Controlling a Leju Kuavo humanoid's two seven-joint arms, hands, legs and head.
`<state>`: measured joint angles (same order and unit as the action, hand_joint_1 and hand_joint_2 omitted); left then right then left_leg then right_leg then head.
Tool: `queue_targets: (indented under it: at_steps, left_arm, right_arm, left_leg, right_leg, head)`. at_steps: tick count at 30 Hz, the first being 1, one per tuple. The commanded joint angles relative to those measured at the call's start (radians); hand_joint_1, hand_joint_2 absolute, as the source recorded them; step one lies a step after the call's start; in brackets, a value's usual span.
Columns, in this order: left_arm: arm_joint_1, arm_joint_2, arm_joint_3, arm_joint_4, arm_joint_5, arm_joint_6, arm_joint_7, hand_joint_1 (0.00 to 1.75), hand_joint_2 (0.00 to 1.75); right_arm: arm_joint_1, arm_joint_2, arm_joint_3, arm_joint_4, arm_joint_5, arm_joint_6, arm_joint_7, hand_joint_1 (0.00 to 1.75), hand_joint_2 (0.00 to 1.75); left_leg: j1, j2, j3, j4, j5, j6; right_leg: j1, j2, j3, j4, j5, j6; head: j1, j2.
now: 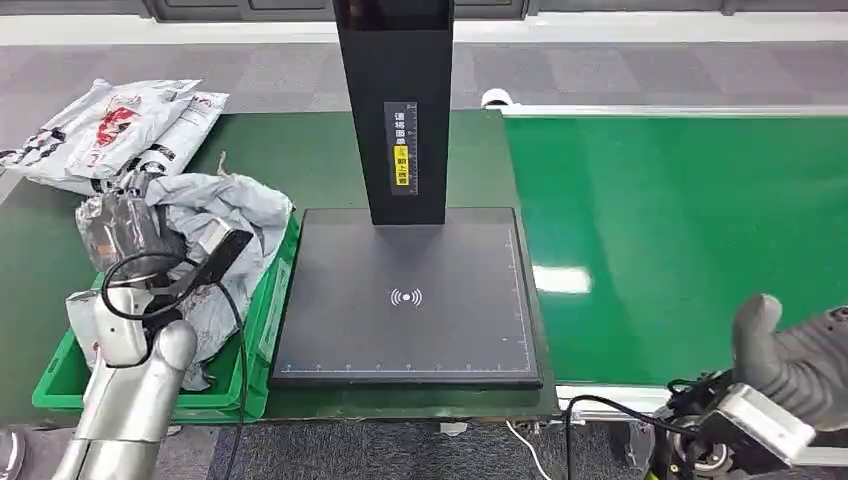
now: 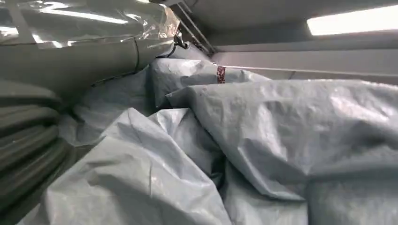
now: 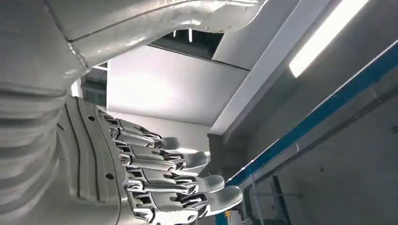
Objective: Moved the parcel from conveyor to table for the left to box.
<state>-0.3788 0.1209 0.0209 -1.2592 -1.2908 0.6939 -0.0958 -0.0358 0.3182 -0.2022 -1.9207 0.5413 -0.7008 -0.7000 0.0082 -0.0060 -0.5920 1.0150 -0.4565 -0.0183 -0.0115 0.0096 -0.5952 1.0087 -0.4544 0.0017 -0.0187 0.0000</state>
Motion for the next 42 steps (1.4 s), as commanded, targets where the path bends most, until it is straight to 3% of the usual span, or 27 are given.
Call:
queue_targets:
  at_steps: [1, 21, 22, 23, 29, 42]
  left_arm:
    - [0.158, -0.024, 0.110, -0.106, -0.034, 0.000, 0.016, 1.75, 1.75]
    - [0.186, -0.019, 0.147, -0.078, -0.073, -0.045, 0.039, 1.69, 1.75]
    - [0.186, -0.019, 0.147, -0.078, -0.073, -0.045, 0.039, 0.38, 1.75]
    - [0.190, -0.023, 0.145, -0.081, -0.098, -0.034, 0.039, 0.00, 1.75]
    - [0.153, -0.039, 0.127, -0.020, -0.102, -0.151, 0.057, 0.00, 1.75]
    - [0.105, -0.045, 0.091, -0.040, -0.092, -0.237, 0.080, 0.00, 1.75]
  right_arm:
    - [0.033, 0.031, -0.080, -0.001, -0.006, 0.003, 0.002, 0.00, 1.75]
    - [0.023, 0.031, -0.078, 0.012, 0.000, 0.003, 0.002, 0.00, 1.75]
    - [0.023, 0.031, -0.078, 0.012, 0.000, 0.003, 0.002, 0.00, 1.75]
    - [0.022, 0.031, -0.077, 0.012, 0.000, 0.003, 0.002, 0.00, 1.75]
    - [0.011, 0.031, -0.074, 0.023, 0.013, 0.003, 0.002, 0.00, 1.75]
    - [0.002, 0.031, -0.066, 0.039, 0.015, 0.003, 0.002, 0.00, 1.75]
  left_leg:
    - [0.000, 0.002, 0.004, -0.003, -0.001, 0.000]
    - [0.000, -0.001, 0.001, -0.001, 0.000, 0.000]
    - [0.001, -0.001, 0.002, -0.002, 0.000, 0.000]
    - [0.000, -0.001, 0.002, -0.002, 0.000, 0.000]
    - [0.000, -0.002, 0.003, -0.003, 0.001, 0.000]
    - [0.000, -0.002, 0.001, -0.001, 0.000, 0.000]
  right_leg:
    - [0.000, 0.001, 0.004, -0.003, 0.000, 0.000]
    - [0.001, -0.002, 0.002, -0.001, -0.001, -0.001]
    - [0.001, -0.003, 0.003, -0.003, -0.001, -0.002]
    - [0.001, -0.002, 0.003, -0.002, -0.001, -0.002]
    - [0.001, -0.004, 0.004, -0.003, -0.001, -0.002]
    - [0.001, -0.003, 0.001, -0.001, -0.001, -0.001]
  head:
    - [0.000, 0.000]
    - [0.000, 0.000]
    - [0.000, 0.000]
    - [0.000, 0.000]
    - [0.000, 0.000]
    - [0.000, 0.000]
